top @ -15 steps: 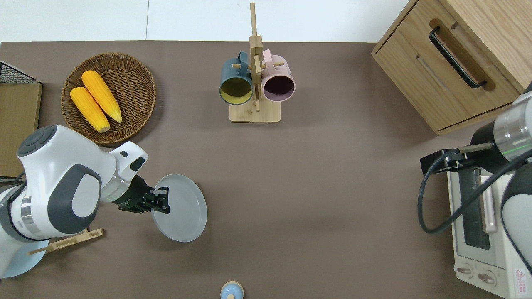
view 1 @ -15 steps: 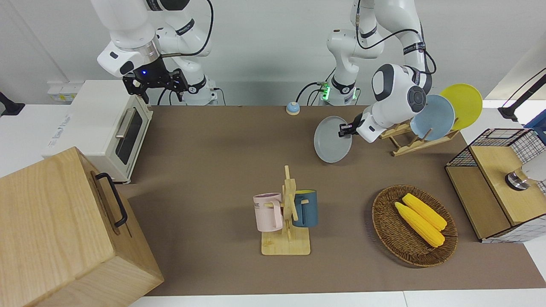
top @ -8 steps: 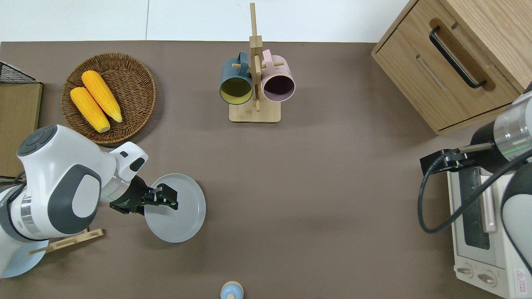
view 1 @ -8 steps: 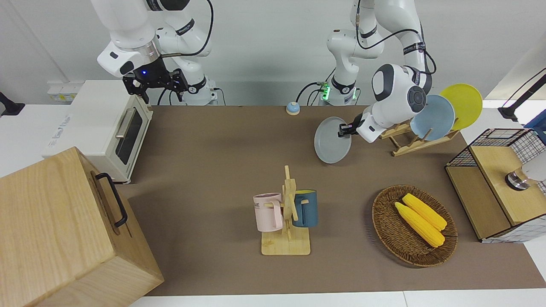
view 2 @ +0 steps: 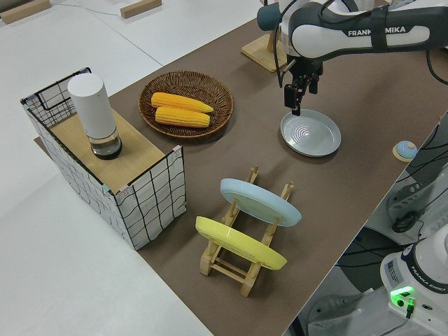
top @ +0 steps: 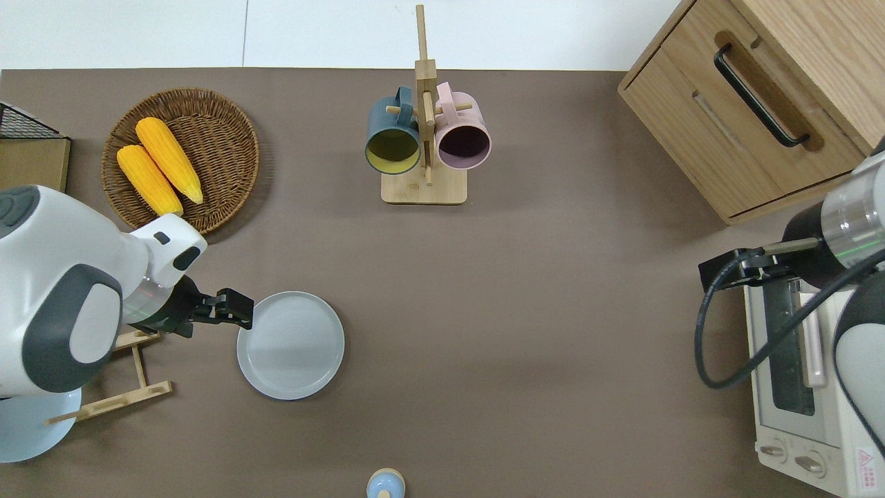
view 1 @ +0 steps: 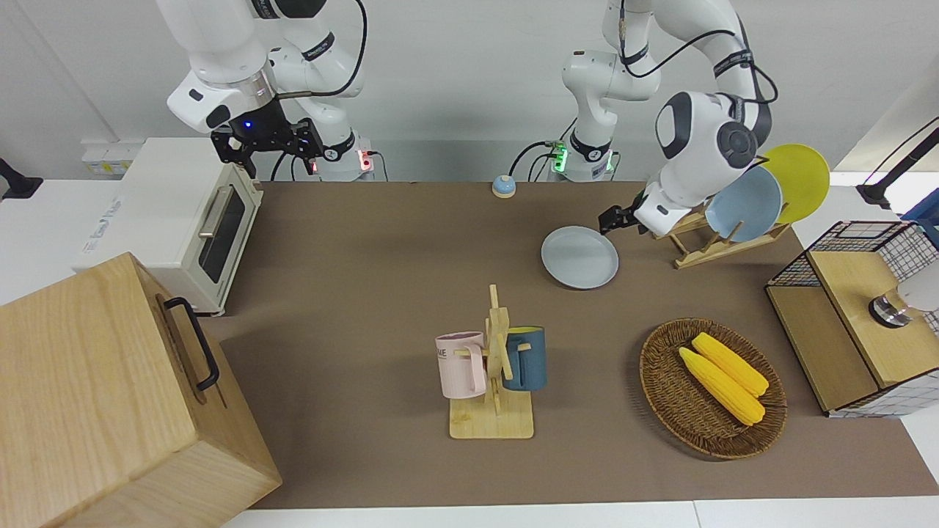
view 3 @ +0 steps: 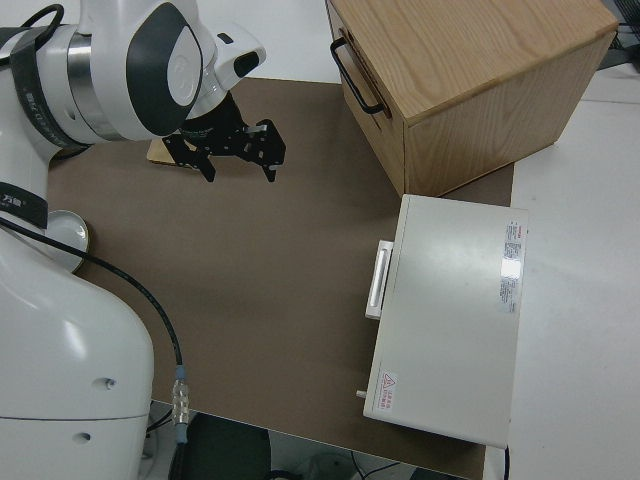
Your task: Pick gray plate from low plate rack and place it on table with left arm
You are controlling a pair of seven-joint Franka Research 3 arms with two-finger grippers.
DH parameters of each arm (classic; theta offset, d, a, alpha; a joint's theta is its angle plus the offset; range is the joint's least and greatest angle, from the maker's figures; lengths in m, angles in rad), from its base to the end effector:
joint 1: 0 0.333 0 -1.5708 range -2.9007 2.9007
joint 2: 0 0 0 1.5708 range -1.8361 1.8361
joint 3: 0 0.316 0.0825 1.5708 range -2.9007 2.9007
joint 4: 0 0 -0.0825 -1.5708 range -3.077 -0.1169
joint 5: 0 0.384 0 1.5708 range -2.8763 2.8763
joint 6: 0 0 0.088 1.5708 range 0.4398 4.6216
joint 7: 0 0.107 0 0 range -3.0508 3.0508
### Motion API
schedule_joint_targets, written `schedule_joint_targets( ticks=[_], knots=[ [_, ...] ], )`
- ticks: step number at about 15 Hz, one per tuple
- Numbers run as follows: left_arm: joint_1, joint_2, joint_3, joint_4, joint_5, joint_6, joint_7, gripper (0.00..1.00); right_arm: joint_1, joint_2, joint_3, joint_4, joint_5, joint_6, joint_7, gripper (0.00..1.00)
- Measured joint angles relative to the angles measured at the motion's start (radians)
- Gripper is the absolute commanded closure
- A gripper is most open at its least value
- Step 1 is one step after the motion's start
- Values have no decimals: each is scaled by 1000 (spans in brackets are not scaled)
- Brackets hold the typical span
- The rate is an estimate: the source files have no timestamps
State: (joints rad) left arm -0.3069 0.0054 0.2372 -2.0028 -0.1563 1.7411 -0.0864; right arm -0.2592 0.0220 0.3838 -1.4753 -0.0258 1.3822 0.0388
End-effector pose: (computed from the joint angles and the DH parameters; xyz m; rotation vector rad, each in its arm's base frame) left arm 0.5218 -0.0507 0.4353 2.9844 0.0957 -0.4169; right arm 0.5375 0.0615 0.6421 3.1075 0.1287 -0.1739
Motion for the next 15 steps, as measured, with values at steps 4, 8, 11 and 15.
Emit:
schedule_joint_targets(
  ticks=[4,8,11,15],
  knots=[
    [0,-22,10,107,69,-48,-2,7,0,0,0,0,0,0,0,17],
    [1,-45,10,212,101,-56,-25,7,0,0,0,0,0,0,0,17],
    [9,-61,7,290,142,-86,-28,7,0,0,0,0,0,0,0,17],
    [64,-84,-37,341,157,-130,-28,7,0,0,0,0,0,0,0,17]
  ],
)
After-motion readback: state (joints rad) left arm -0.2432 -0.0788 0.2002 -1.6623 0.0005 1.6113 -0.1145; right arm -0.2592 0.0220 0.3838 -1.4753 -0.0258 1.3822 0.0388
